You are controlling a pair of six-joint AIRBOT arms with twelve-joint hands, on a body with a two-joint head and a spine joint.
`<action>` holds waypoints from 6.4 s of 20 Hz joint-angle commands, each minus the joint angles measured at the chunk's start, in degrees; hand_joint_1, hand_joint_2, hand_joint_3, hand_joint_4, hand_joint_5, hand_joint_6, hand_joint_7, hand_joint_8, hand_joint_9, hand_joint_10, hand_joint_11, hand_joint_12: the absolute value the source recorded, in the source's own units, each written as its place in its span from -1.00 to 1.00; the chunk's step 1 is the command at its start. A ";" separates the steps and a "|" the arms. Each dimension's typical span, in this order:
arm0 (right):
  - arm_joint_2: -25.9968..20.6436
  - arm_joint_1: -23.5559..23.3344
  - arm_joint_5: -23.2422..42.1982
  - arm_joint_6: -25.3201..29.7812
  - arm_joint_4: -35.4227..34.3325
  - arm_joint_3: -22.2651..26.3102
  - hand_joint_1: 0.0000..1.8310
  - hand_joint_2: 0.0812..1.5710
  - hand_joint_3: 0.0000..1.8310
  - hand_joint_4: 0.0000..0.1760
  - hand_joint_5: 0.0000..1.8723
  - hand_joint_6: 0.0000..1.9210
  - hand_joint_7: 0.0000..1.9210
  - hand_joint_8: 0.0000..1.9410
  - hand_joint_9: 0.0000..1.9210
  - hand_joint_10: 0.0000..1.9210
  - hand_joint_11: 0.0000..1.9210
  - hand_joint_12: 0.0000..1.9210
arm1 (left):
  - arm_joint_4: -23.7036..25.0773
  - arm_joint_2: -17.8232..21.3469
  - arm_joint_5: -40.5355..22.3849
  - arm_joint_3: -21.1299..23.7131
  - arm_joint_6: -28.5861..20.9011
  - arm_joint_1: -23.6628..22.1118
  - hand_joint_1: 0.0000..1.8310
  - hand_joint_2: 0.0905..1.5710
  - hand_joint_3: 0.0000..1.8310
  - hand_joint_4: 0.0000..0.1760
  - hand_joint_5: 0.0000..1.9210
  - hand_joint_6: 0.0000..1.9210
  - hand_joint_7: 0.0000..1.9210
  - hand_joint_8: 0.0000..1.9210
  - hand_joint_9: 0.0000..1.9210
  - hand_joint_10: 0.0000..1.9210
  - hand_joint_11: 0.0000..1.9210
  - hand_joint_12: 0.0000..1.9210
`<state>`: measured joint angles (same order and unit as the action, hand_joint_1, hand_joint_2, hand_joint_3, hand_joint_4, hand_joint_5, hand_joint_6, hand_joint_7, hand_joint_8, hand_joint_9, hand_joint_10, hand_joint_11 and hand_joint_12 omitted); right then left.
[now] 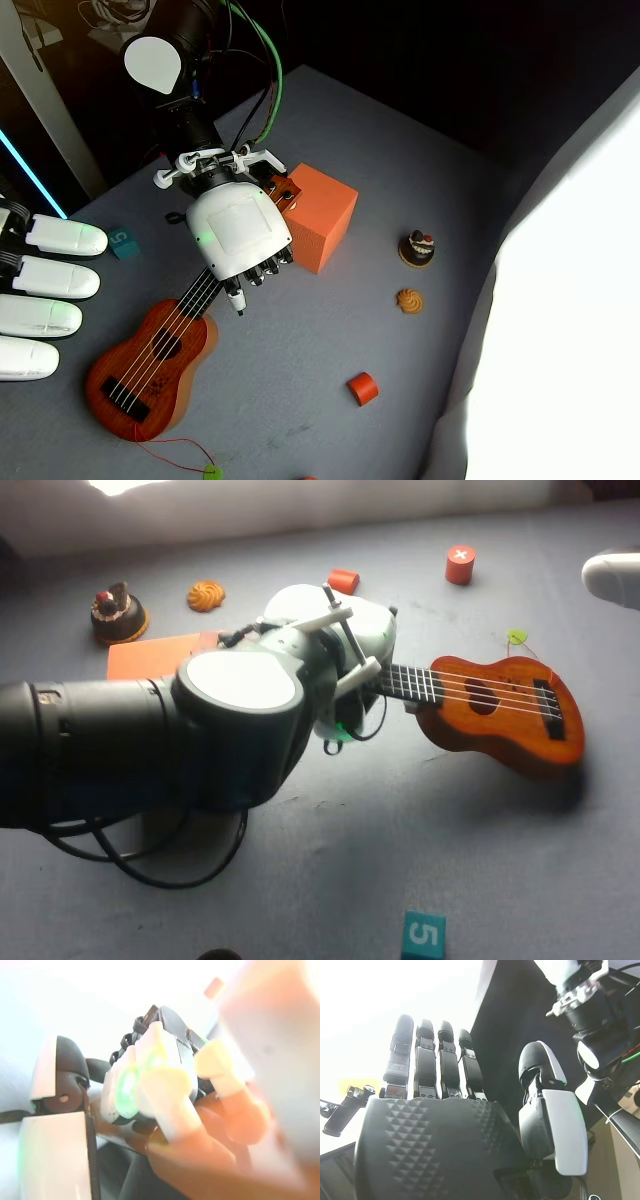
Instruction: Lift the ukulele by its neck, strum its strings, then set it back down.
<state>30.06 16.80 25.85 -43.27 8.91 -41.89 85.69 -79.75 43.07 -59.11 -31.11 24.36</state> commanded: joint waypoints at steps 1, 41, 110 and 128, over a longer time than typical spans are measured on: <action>-0.33 -0.63 6.78 0.48 -1.30 -0.06 -0.68 0.61 -1.00 -1.00 -0.79 -1.00 -0.77 -1.00 -0.81 -0.99 -1.00 -0.30 | 2.99 0.42 1.40 0.33 0.96 -1.15 -0.09 0.74 -1.00 -1.00 -0.45 -0.94 -0.29 -0.80 -0.48 -0.28 -0.85 0.56; 15.18 -0.78 -11.46 39.40 23.28 -11.39 -0.66 0.61 -1.00 -1.00 -0.76 -0.99 -0.71 -0.99 -0.75 -0.98 -1.00 -0.27 | -14.03 10.27 -2.64 7.67 12.00 -14.52 0.56 0.60 -0.99 0.66 0.34 1.00 0.49 1.00 0.62 1.00 0.66 1.00; -0.02 -2.60 0.10 18.56 9.18 -5.63 -0.75 0.64 -1.00 -1.00 -0.69 -0.99 -0.74 -1.00 -0.77 -0.99 -1.00 -0.30 | 22.09 0.18 4.15 6.78 -30.18 2.82 0.54 0.60 -1.00 0.76 0.36 1.00 0.51 1.00 0.63 1.00 0.68 1.00; 0.00 -2.60 0.25 18.57 9.19 -5.44 -0.72 0.63 -1.00 -1.00 -0.71 -1.00 -0.73 -0.99 -0.78 -1.00 -1.00 -0.36 | 35.04 -6.50 6.69 -0.68 -40.82 11.72 0.53 0.60 -1.00 0.94 0.34 1.00 0.49 1.00 0.62 1.00 0.66 1.00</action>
<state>30.48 14.59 19.46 -24.73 19.27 -47.40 115.81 -85.97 46.78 -59.75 -71.68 36.47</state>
